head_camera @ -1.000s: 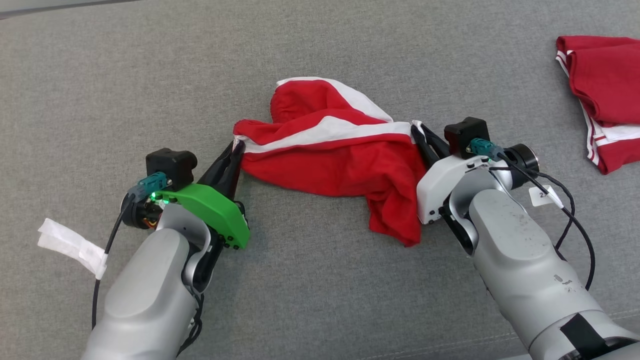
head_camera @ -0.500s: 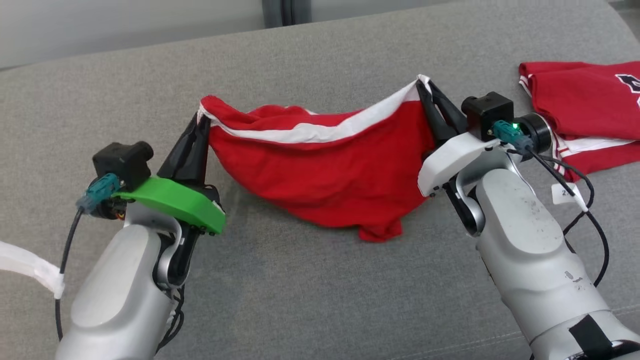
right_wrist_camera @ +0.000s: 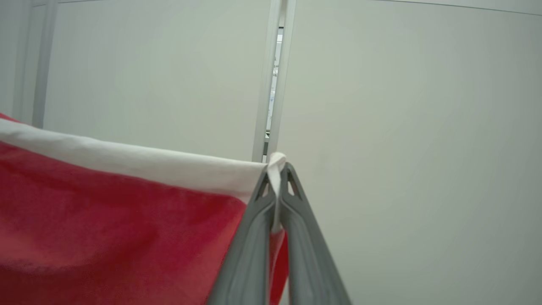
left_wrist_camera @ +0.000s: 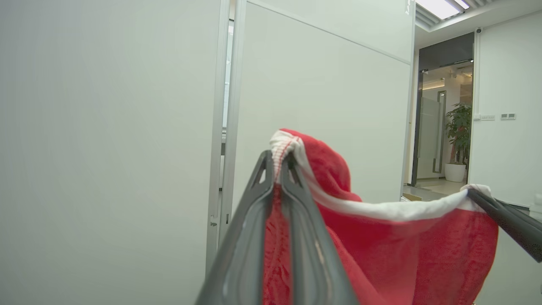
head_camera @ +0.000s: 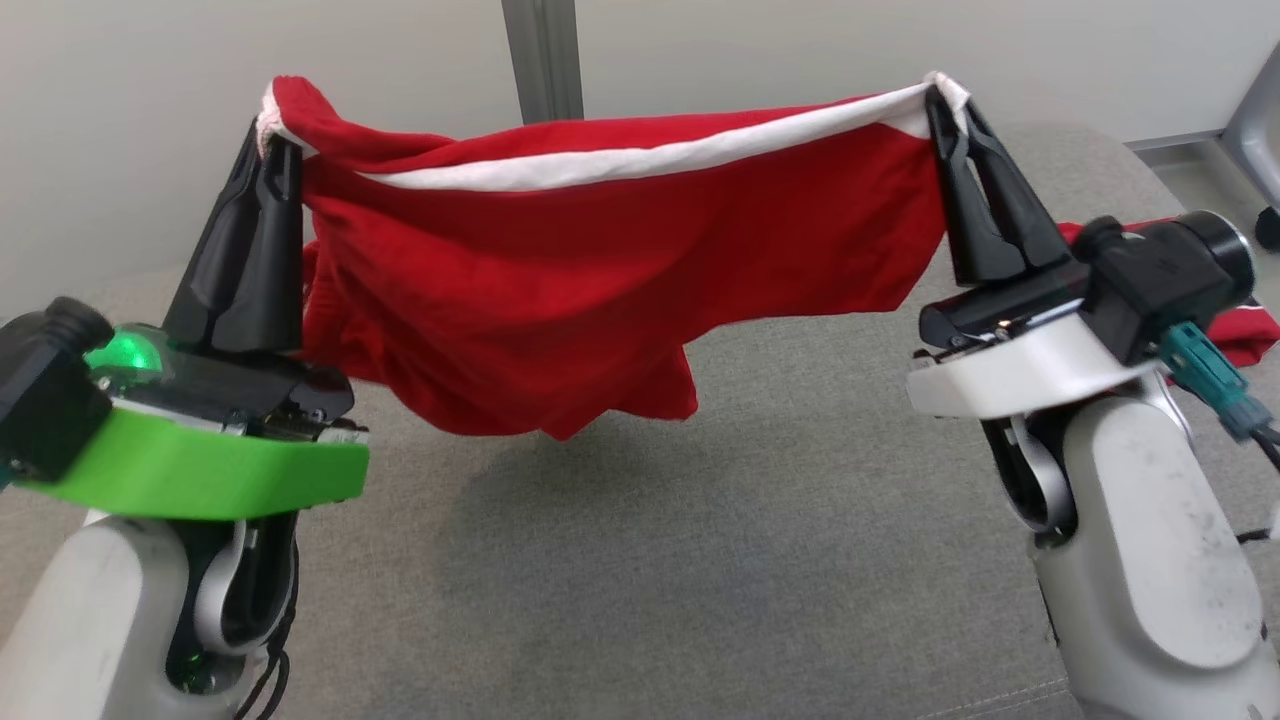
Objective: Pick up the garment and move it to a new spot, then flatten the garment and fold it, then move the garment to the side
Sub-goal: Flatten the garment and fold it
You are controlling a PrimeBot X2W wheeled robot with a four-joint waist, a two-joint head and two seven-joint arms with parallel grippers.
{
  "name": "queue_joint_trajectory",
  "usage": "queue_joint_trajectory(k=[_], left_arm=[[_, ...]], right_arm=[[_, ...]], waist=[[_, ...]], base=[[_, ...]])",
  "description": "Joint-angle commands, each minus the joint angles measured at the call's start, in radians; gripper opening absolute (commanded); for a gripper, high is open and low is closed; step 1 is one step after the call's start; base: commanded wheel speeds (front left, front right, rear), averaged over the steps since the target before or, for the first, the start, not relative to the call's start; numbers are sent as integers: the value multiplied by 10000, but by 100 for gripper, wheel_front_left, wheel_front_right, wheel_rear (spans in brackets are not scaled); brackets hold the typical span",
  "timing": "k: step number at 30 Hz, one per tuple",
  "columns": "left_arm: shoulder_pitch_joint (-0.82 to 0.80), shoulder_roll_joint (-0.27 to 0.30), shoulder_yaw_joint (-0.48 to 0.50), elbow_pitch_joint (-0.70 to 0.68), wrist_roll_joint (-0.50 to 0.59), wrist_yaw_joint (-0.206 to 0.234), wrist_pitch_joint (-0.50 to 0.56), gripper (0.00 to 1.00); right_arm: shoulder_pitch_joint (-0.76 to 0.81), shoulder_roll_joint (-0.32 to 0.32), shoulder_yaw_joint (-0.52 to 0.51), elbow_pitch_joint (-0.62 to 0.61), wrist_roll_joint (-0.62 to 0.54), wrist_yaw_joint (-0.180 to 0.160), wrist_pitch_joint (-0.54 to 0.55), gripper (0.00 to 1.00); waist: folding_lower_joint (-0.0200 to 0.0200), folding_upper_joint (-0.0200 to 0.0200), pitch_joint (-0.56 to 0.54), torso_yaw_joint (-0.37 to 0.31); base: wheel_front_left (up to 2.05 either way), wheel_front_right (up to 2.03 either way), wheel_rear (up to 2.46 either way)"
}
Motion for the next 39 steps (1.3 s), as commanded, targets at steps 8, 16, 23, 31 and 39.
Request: queue_joint_trajectory(k=[8,16,23,31,39], left_arm=[[490,713,363,-2906,140,811,1172,0],[-787,794,285,-1566,-666,377,2134,0],[-4554,266,66,2103,-578,-471,2355,0],[-6827,-986,-109,5565,-299,-1050,673,0],[-5138,-1312,-710,7554,-223,-1733,-597,0]], right_arm=[[1713,-22,-395,-3863,-184,-15,1448,0],[948,23,-489,-2967,167,-15,1740,0],[-2921,-242,-495,581,-224,-17,784,0],[-5514,195,-898,3276,-1403,-15,-955,0],[-4119,268,-393,4345,-712,-17,-1125,0]], waist=[[0,-1,45,-215],[0,-1,1565,-156],[0,-1,3158,43],[0,-1,4143,100],[0,-1,4530,130]], base=[[0,0,0],[0,0,0],[0,0,0],[0,0,0],[0,0,0]])
